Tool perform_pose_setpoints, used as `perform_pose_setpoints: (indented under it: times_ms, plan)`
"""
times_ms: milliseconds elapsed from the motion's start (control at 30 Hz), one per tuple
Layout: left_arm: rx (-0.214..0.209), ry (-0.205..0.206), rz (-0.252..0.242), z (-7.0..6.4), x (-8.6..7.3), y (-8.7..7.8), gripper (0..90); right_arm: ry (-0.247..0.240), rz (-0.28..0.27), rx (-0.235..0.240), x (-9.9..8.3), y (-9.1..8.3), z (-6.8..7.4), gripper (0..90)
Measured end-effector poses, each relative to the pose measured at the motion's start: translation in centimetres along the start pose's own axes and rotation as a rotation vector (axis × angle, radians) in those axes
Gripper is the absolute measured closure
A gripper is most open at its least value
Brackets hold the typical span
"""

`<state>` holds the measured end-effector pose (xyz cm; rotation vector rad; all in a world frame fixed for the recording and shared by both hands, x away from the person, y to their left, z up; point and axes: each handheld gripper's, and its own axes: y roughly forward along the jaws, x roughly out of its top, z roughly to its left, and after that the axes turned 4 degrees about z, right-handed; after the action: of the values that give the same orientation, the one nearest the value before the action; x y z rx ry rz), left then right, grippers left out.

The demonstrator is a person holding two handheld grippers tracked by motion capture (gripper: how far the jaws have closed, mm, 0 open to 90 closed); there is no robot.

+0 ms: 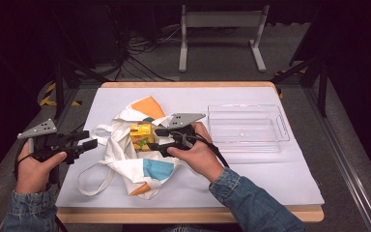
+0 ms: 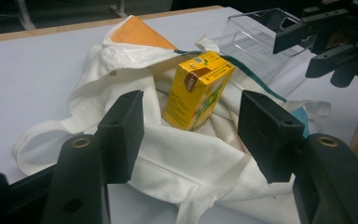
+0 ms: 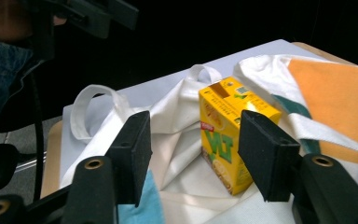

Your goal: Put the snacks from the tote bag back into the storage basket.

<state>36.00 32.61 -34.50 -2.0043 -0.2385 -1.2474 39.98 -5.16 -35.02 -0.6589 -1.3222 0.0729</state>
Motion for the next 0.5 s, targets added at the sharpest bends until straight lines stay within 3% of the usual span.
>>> perform_pose_setpoints:
  times_ms: [500]
  plan:
    - [0.002,-0.001,-0.006,0.2,0.1,0.1,40.4,-0.014,0.038,0.001,1.9,1.4,-2.9,30.0]
